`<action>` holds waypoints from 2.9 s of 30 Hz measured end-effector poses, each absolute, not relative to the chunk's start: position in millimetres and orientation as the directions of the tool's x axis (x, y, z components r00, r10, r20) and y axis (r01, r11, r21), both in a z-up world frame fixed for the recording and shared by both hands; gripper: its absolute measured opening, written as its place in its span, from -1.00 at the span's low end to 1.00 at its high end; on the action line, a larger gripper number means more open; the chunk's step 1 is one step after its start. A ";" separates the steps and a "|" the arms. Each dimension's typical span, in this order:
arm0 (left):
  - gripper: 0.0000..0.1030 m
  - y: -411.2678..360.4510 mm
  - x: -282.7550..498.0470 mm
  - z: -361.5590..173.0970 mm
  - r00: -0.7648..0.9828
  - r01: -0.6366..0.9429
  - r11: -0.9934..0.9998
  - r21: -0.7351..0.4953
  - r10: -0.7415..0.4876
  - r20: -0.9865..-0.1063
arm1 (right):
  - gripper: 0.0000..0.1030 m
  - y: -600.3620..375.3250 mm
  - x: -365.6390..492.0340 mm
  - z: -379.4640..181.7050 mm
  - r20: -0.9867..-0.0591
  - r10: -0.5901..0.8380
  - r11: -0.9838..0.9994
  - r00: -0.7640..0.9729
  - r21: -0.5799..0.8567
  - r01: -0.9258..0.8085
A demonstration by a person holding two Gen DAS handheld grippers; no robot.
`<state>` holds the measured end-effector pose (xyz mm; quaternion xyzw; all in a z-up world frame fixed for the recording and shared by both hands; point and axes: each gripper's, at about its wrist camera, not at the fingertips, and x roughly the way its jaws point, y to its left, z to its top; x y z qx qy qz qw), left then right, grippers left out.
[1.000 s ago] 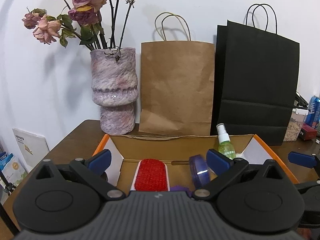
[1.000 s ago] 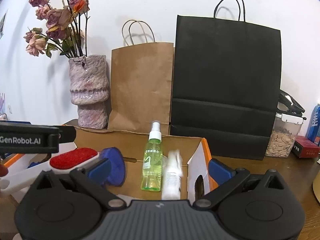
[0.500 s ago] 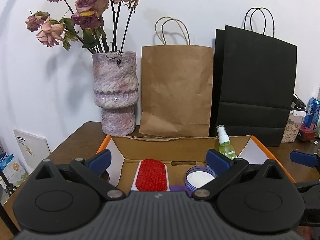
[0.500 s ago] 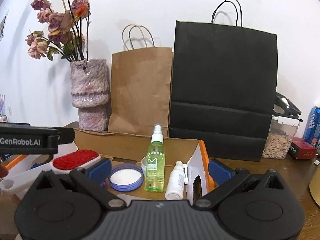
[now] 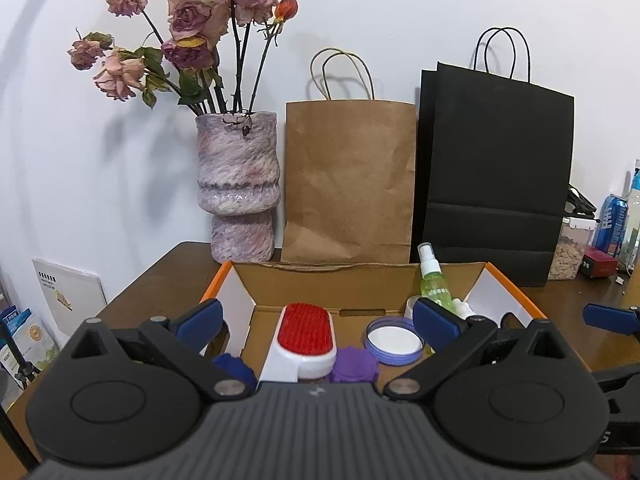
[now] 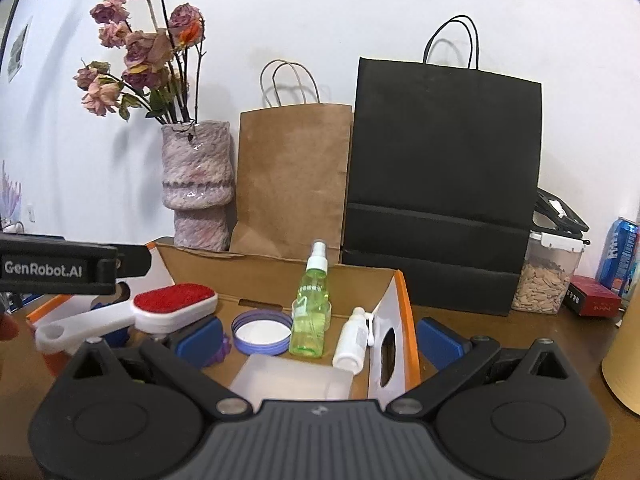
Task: Organize rigid objects
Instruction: 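Open the right gripper to drop the lotion bottle while the left gripper drops the jar, then move the right tool to the white plug adapter while the left tool approaches the white cap, then close the right gripper on the plug adapter while the left gripper grasps the white cap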
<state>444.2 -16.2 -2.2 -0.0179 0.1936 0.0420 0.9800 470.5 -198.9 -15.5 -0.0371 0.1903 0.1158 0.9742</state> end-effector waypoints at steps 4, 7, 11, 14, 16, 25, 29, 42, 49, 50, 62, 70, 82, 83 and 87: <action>1.00 -17.1 429.1 -3.0 0.922 -0.091 0.996 -0.018 0.077 -0.379 | 1.00 -203.8 455.8 -15.5 -0.379 0.215 0.970 0.900 -0.023 -0.241; 1.00 -18.5 417.6 -3.8 0.921 -0.094 0.995 -0.016 0.081 -0.382 | 1.00 -206.6 443.3 -16.7 -0.383 0.216 0.970 0.898 -0.024 -0.243; 1.00 -20.7 401.7 -5.6 0.917 -0.091 0.996 -0.014 0.079 -0.390 | 1.00 -209.7 426.6 -19.2 -0.389 0.219 0.968 0.895 -0.030 -0.250; 1.00 -22.9 390.5 -8.7 0.915 -0.090 0.996 -0.008 0.080 -0.396 | 1.00 -212.0 415.2 -20.9 -0.394 0.227 0.965 0.891 -0.033 -0.260; 1.00 -23.6 381.7 -11.9 0.913 -0.087 0.996 -0.002 0.079 -0.399 | 1.00 -212.6 407.9 -22.5 -0.399 0.228 0.964 0.888 -0.038 -0.264; 1.00 -24.8 352.3 -26.0 0.896 -0.083 0.997 0.005 0.077 -0.437 | 1.00 -219.2 385.2 -37.1 -0.458 0.234 0.956 0.858 -0.054 -0.289; 1.00 -22.8 342.7 -35.1 0.883 -0.085 0.996 0.013 0.082 -0.462 | 1.00 -225.4 382.5 -42.3 -0.487 0.237 0.954 0.841 -0.048 -0.297; 1.00 -12.6 340.7 -47.1 0.858 -0.111 0.994 0.001 0.096 -0.504 | 0.90 -226.3 415.4 -72.2 -0.611 0.274 0.931 0.743 -0.027 -0.365; 1.00 -12.2 345.3 -53.1 0.845 -0.114 0.993 0.009 0.102 -0.526 | 0.32 -227.1 425.0 -76.9 -0.629 0.344 0.907 0.697 0.031 -0.420; 1.00 -11.7 346.2 -53.8 0.842 -0.115 0.993 0.008 0.102 -0.530 | 0.32 -227.2 423.7 -76.2 -0.625 0.345 0.907 0.700 0.029 -0.420; 1.00 -14.6 363.6 -74.0 0.783 -0.104 0.994 0.038 0.105 -0.613 | 0.31 -215.7 397.5 -66.0 -0.555 0.345 0.906 0.757 -0.013 -0.423; 1.00 -13.5 378.0 -83.7 0.755 -0.131 0.990 0.048 0.131 -0.642 | 0.32 -208.1 385.0 -61.7 -0.530 0.328 0.916 0.782 -0.025 -0.401; 0.24 -19.0 385.8 -86.2 0.765 -0.082 0.997 0.014 0.072 -0.641 | 0.32 -205.5 381.1 -62.4 -0.531 0.304 0.930 0.791 -0.014 -0.367; 0.12 -20.5 385.2 -85.6 0.769 -0.070 0.997 0.015 0.063 -0.636 | 0.32 -205.3 380.4 -62.3 -0.530 0.302 0.931 0.792 -0.014 -0.365; -0.20 -24.9 383.0 -84.6 0.777 -0.035 0.999 0.012 0.035 -0.629 | 0.31 -204.1 379.0 -62.1 -0.529 0.296 0.934 0.795 -0.013 -0.356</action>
